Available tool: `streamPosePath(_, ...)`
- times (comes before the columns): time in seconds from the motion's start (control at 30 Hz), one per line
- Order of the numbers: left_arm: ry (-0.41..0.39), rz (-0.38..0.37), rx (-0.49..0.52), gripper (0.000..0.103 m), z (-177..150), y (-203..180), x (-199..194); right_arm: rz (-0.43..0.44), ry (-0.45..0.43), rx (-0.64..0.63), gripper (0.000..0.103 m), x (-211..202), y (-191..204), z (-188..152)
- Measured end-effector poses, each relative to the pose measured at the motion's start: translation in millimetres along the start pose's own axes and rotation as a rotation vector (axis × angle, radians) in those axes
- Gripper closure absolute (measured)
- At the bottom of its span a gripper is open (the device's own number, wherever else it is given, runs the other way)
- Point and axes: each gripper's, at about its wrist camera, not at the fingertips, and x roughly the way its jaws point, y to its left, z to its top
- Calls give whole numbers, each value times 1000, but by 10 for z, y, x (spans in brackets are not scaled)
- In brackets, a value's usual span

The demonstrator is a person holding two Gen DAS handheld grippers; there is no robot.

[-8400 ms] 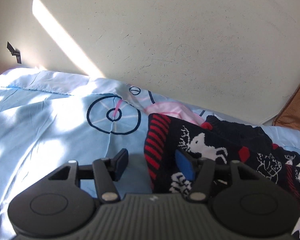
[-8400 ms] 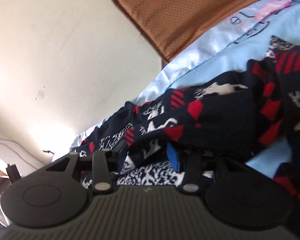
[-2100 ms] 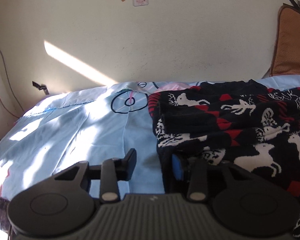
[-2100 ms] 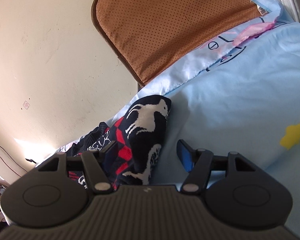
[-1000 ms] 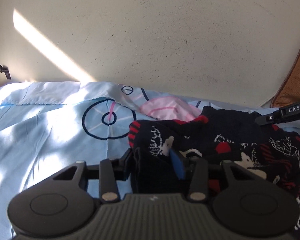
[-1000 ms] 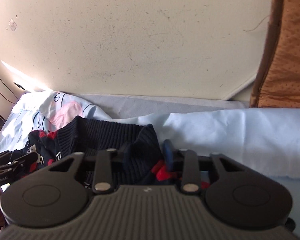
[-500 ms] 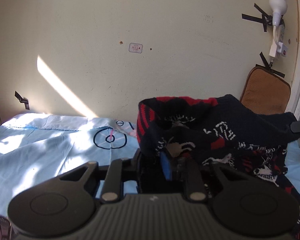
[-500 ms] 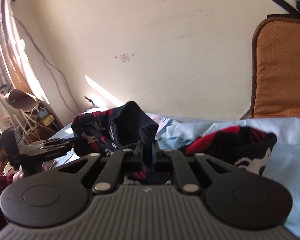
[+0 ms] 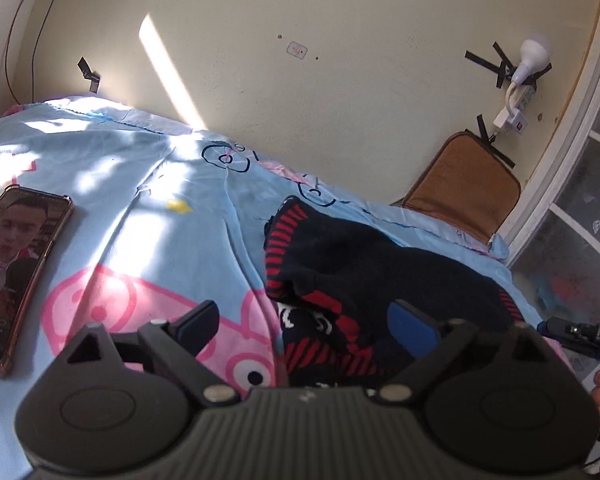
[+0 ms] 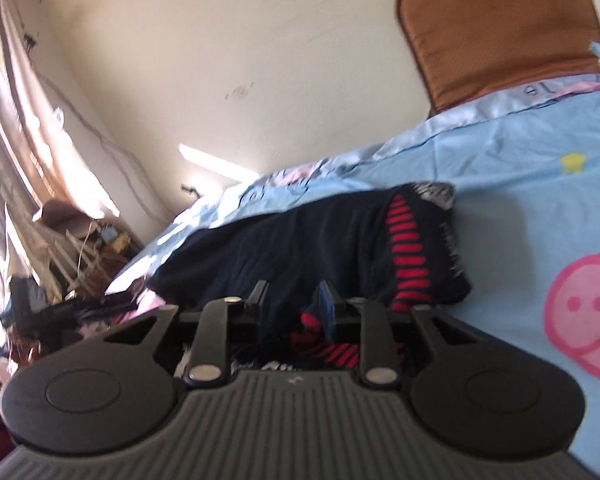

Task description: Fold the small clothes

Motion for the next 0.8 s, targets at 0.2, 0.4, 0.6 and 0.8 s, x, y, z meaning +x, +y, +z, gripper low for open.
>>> streamPosePath(0.2,12,20,-137,1,353,155,263,-232,-97,95,35,73,-269,65)
streamPosePath(0.4,177,14,-235,86,417,193,888,-243,-7,116,82,373,-333,18)
streamPosePath(0.6,162,59,-171,87,183,5,656,-260,-93,128,86,43,-391,109)
streamPosePath(0.8,155,189,-72,68,119,-129,691,-364,-31,153,70,287,-458,-50)
